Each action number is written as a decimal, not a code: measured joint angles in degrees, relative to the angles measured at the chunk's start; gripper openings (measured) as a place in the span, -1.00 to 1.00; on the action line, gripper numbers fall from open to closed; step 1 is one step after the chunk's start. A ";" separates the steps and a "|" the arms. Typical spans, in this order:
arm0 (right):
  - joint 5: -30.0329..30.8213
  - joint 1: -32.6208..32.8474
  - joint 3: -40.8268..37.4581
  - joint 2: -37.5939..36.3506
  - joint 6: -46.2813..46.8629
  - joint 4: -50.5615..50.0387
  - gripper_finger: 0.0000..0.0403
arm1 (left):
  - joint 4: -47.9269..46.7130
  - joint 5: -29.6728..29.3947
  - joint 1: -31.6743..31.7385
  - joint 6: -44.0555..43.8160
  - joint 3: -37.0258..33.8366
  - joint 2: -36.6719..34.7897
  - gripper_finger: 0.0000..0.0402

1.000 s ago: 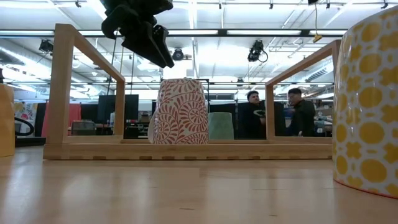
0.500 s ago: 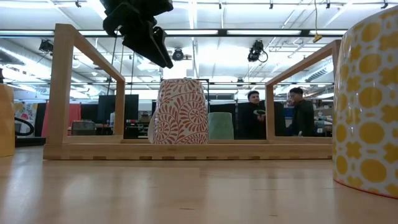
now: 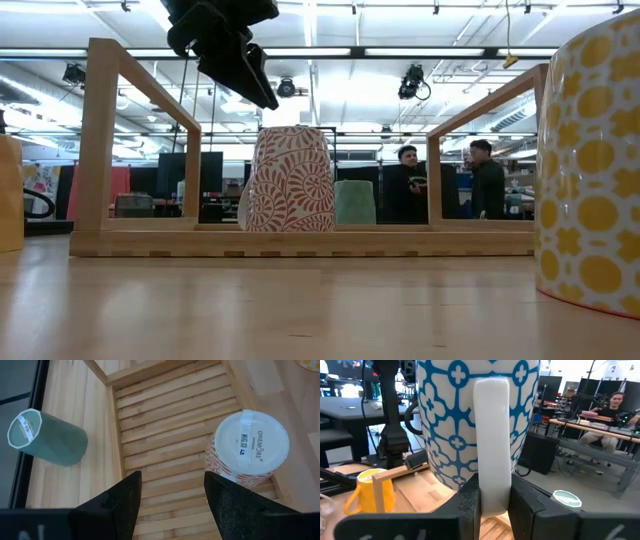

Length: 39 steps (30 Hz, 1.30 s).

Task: Place coffee mugs
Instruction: Put the blue patterned mug on the shelf

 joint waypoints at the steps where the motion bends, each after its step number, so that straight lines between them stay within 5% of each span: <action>1: 0.07 -0.01 0.00 -0.01 0.80 -0.75 -0.62 | -0.02 0.00 -0.02 0.00 0.00 0.00 0.11; 11: -2.67 -0.30 0.00 -0.01 14.45 -12.53 -0.62 | -0.02 0.00 0.00 -0.02 0.00 0.00 0.11; 30: -22.99 -6.44 -0.04 -0.08 44.90 -46.77 -0.62 | -0.02 0.00 -0.02 -0.04 0.00 0.00 0.11; 39: -30.44 -8.25 -0.07 -0.66 41.13 -50.46 -0.62 | -0.02 0.00 -0.01 -0.05 0.00 0.00 0.11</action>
